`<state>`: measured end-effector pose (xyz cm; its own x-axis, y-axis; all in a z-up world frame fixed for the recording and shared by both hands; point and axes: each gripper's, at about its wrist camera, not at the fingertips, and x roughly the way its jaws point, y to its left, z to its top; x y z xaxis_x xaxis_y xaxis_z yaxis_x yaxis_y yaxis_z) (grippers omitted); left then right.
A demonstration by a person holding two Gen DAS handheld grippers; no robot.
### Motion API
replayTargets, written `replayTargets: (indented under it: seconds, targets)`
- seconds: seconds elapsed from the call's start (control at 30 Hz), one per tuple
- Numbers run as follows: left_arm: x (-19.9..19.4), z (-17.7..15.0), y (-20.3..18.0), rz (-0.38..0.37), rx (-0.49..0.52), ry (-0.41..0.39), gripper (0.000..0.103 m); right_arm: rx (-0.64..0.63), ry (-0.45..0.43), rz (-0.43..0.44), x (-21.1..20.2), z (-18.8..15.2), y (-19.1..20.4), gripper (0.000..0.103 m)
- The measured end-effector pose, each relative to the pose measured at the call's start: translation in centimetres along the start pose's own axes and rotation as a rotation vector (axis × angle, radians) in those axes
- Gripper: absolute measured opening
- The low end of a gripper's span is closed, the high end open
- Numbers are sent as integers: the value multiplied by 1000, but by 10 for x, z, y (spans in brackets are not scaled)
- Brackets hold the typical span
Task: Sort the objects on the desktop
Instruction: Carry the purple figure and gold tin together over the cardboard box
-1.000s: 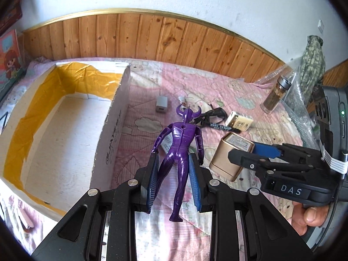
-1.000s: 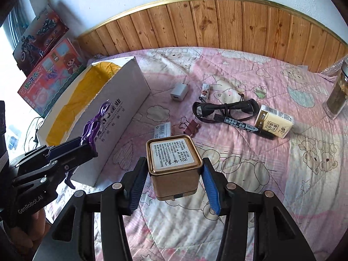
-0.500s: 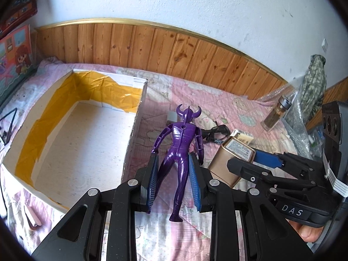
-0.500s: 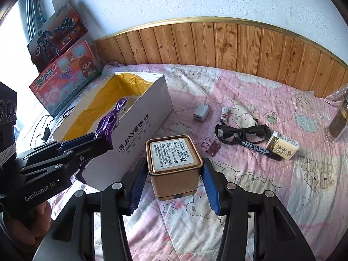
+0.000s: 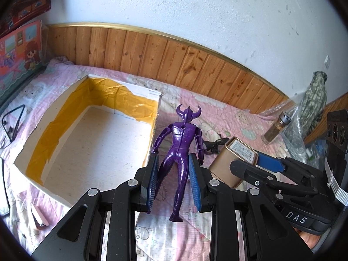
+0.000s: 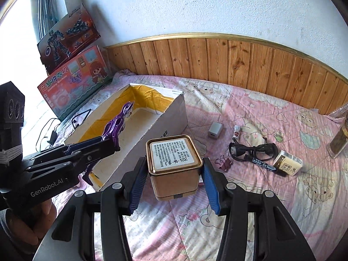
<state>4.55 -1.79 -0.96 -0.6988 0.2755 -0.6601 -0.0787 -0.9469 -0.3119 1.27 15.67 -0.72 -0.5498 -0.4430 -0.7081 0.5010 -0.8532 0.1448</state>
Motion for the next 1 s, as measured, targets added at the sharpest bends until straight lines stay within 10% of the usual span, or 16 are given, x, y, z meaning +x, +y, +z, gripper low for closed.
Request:
replayTargets:
  seconds: [1.0]
  targets:
    - [-14, 24, 75, -8, -166, -21, 28, -92, -53, 46, 9, 27, 66, 51]
